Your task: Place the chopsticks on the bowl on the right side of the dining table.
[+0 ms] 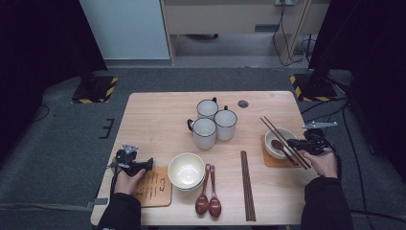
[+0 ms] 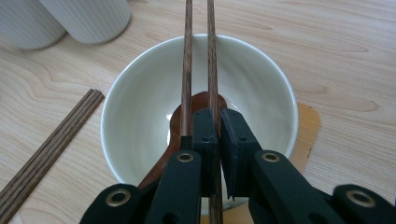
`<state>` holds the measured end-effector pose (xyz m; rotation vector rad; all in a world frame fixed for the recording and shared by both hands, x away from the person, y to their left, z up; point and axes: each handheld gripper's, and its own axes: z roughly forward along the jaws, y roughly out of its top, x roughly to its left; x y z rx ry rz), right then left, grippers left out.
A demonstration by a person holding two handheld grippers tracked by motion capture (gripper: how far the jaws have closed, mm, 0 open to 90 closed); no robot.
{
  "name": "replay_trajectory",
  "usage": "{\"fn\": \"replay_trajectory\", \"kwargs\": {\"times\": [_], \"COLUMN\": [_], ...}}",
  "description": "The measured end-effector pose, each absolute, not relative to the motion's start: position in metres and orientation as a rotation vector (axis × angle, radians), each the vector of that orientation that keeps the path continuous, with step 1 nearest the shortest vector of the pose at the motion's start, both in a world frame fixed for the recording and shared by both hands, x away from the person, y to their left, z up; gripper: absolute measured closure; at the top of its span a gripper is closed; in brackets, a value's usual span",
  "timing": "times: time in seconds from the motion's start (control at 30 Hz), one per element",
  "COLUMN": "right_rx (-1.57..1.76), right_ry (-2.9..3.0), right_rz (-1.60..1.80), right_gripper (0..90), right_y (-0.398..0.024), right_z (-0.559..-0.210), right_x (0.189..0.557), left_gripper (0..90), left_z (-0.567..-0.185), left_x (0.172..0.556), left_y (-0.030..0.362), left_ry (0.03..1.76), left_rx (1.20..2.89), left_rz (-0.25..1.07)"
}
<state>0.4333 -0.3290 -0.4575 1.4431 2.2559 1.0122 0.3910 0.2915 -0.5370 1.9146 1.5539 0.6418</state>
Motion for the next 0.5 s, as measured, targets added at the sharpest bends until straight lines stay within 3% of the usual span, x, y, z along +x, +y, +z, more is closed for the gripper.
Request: {"fn": "replay_trajectory", "kwargs": {"times": [0.5], "right_rx": [1.444], "right_ry": [2.265], "right_rz": [1.022], "right_gripper": [81.7], "right_y": [-0.3283], "right_z": [-0.4580], "right_x": [0.4334], "left_gripper": [0.8], "left_z": [-0.5370], "left_x": [0.3910], "left_y": [0.2915], "left_ry": [1.554], "left_rx": [1.915], "left_rz": [0.642]}}
